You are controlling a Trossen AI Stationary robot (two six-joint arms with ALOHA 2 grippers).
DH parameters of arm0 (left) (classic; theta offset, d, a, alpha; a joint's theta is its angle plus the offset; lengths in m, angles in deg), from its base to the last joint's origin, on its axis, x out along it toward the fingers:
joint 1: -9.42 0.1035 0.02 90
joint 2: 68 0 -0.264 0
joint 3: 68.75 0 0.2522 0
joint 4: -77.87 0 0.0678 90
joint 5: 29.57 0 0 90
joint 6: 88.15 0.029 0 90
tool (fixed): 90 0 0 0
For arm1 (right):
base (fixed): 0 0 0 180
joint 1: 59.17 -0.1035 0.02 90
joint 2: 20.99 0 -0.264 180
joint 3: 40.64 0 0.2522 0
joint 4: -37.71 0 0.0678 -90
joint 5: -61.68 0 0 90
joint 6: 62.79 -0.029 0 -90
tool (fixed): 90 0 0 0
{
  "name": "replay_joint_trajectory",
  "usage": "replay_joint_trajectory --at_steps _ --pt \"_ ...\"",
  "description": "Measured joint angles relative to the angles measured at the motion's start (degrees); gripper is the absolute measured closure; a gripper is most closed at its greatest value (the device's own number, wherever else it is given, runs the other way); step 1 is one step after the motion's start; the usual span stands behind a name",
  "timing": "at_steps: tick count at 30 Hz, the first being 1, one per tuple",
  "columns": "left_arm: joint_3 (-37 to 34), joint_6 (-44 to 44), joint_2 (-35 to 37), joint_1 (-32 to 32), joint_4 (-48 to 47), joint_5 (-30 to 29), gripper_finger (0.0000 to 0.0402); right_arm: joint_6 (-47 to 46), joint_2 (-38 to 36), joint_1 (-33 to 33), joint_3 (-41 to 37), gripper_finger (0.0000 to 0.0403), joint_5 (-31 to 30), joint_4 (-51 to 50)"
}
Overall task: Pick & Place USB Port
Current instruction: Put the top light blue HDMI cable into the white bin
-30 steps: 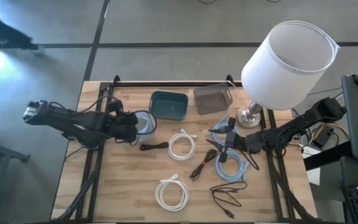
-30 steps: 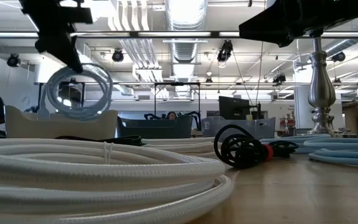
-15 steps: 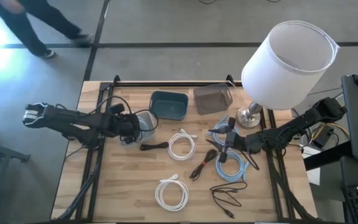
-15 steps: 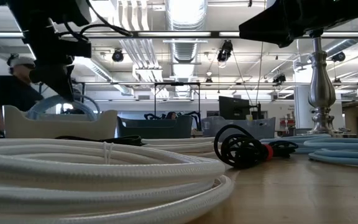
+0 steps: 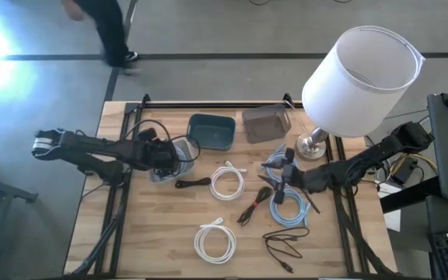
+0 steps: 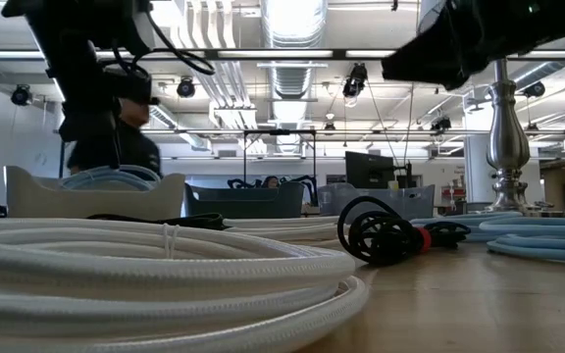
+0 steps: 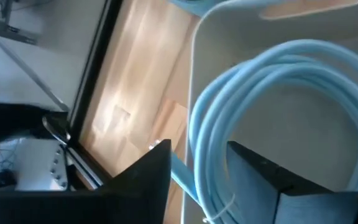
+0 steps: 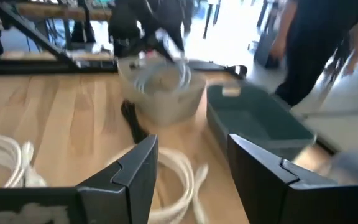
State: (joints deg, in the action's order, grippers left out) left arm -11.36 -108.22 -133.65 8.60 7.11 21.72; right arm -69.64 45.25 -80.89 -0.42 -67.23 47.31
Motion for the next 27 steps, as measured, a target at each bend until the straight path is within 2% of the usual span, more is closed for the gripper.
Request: replay_joint_trajectory --at_steps 3,8,11,16,18,22,27 --pt "1.1 0.0 -0.2 0.0 0.0 -0.4 0.0228 -5.6 0.0 0.0 0.0 0.0216 0.0 -7.3" --pt "4.7 -2.4 -0.2 0.0 0.1 3.9 0.0226 -14.4 0.0 0.0 0.0 0.0216 0.0 -17.1" --pt "6.8 -2.1 -0.2 0.0 0.9 4.5 0.0227 -20.2 0.0 0.2 1.4 0.0216 0.4 -26.3" --pt "9.2 2.8 -0.1 0.0 6.3 4.6 0.0227 -34.5 0.5 3.5 4.2 0.0216 5.6 -42.7" --pt "9.2 5.3 -0.1 0.0 10.2 4.6 0.0229 -38.8 1.3 5.1 4.2 0.0216 8.7 -44.2" --pt "8.7 8.8 -0.2 0.0 16.0 4.7 0.0229 -40.1 4.6 7.5 3.9 0.0216 14.9 -44.1" --pt "8.7 9.8 -0.2 0.0 16.8 4.7 0.0229 -42.2 10.3 9.1 4.4 0.0216 15.5 -43.9"
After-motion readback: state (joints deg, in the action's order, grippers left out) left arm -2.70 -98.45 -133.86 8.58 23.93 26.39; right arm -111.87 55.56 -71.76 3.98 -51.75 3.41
